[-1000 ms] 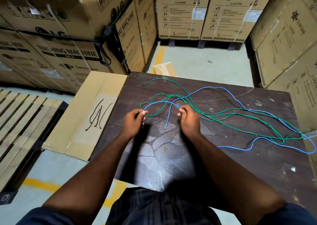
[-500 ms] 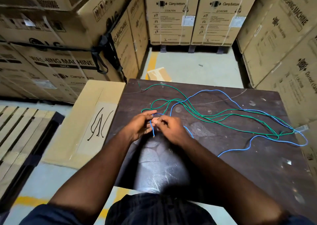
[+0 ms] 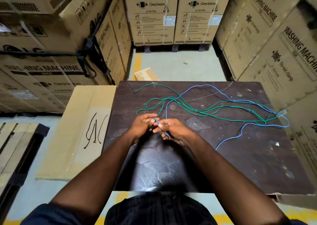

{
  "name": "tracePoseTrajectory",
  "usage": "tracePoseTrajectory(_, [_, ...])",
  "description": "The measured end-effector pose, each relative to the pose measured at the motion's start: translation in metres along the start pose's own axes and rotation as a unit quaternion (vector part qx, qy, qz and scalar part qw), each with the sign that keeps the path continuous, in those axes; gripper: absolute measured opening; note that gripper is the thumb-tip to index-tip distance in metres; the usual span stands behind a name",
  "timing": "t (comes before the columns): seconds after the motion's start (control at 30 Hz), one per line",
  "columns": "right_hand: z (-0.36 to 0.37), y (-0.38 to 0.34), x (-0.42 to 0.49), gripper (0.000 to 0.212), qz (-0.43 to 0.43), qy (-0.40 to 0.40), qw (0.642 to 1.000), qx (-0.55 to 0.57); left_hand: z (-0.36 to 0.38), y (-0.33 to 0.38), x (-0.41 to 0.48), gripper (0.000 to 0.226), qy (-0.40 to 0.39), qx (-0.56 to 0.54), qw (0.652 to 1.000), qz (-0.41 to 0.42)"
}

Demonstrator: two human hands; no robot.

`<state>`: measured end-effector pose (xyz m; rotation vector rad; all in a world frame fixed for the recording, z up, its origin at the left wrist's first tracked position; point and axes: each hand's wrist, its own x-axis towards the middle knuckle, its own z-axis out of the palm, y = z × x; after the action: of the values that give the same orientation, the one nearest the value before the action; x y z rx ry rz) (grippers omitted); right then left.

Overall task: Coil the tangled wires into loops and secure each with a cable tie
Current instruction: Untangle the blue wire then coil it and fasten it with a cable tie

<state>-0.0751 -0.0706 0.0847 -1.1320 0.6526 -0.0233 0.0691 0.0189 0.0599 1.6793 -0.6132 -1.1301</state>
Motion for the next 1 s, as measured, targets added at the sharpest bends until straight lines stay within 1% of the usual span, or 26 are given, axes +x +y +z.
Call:
tracePoseTrajectory(0.1, [0.000, -0.002, -0.006, 0.018, 0.033, -0.003, 0.999, 0.037, -0.004, -0.002, 0.001, 0.022, 0.024, 0.064, 0.995, 0.070])
tracePoseTrajectory(0.17, [-0.001, -0.001, -0.008, 0.024, 0.046, 0.004, 0.998, 0.043, -0.006, 0.001, -0.002, 0.015, 0.021, 0.121, 0.985, 0.120])
tracePoseTrajectory(0.23, [-0.002, 0.001, -0.010, 0.030, 0.058, 0.015, 0.997, 0.045, -0.006, -0.002, -0.001, 0.013, 0.021, 0.187, 0.966, 0.179])
tracePoseTrajectory(0.27, [-0.003, 0.002, -0.010, 0.033, 0.066, 0.017, 0.997, 0.049, -0.007, -0.005, 0.000, 0.012, 0.036, 0.225, 0.952, 0.202])
tracePoseTrajectory(0.33, [-0.005, -0.001, -0.010, 0.038, 0.086, 0.022, 0.994, 0.063, -0.006, -0.010, 0.003, 0.011, 0.075, 0.280, 0.929, 0.230])
tracePoseTrajectory(0.37, [-0.005, -0.004, -0.011, 0.039, 0.096, 0.024, 0.993, 0.071, -0.005, -0.010, 0.003, 0.011, 0.083, 0.286, 0.925, 0.238])
tracePoseTrajectory(0.47, [-0.008, -0.015, -0.017, 0.038, 0.120, 0.004, 0.988, 0.096, 0.000, -0.005, 0.005, 0.008, 0.069, 0.258, 0.927, 0.264])
tracePoseTrajectory(0.57, [-0.014, -0.025, -0.025, 0.036, 0.129, -0.053, 0.981, 0.132, 0.007, 0.001, 0.009, 0.009, 0.025, 0.209, 0.943, 0.259])
tracePoseTrajectory(0.63, [-0.020, -0.027, -0.027, 0.023, 0.126, -0.091, 0.977, 0.145, 0.014, 0.004, 0.012, 0.009, 0.015, 0.189, 0.947, 0.260])
tracePoseTrajectory(0.67, [-0.023, -0.027, -0.028, 0.027, 0.127, -0.106, 0.974, 0.156, 0.018, 0.005, 0.014, 0.008, 0.014, 0.175, 0.950, 0.259])
tracePoseTrajectory(0.7, [-0.027, -0.027, -0.029, 0.038, 0.132, -0.114, 0.971, 0.165, 0.022, 0.007, 0.016, 0.009, 0.013, 0.160, 0.953, 0.256])
tracePoseTrajectory(0.73, [-0.030, -0.028, -0.031, 0.043, 0.135, -0.117, 0.969, 0.170, 0.027, 0.008, 0.018, 0.010, 0.012, 0.146, 0.956, 0.254])
tracePoseTrajectory(0.83, [-0.039, -0.028, -0.039, 0.042, 0.125, -0.149, 0.968, 0.160, 0.044, 0.012, 0.020, 0.012, 0.003, 0.124, 0.961, 0.249])
tracePoseTrajectory(0.9, [-0.046, -0.028, -0.044, 0.040, 0.129, -0.189, 0.960, 0.164, 0.057, 0.014, 0.020, 0.011, -0.001, 0.127, 0.961, 0.245])
tracePoseTrajectory(1.0, [-0.058, -0.032, -0.052, 0.041, 0.125, -0.229, 0.948, 0.183, 0.072, 0.018, 0.021, 0.014, -0.002, 0.126, 0.963, 0.240])
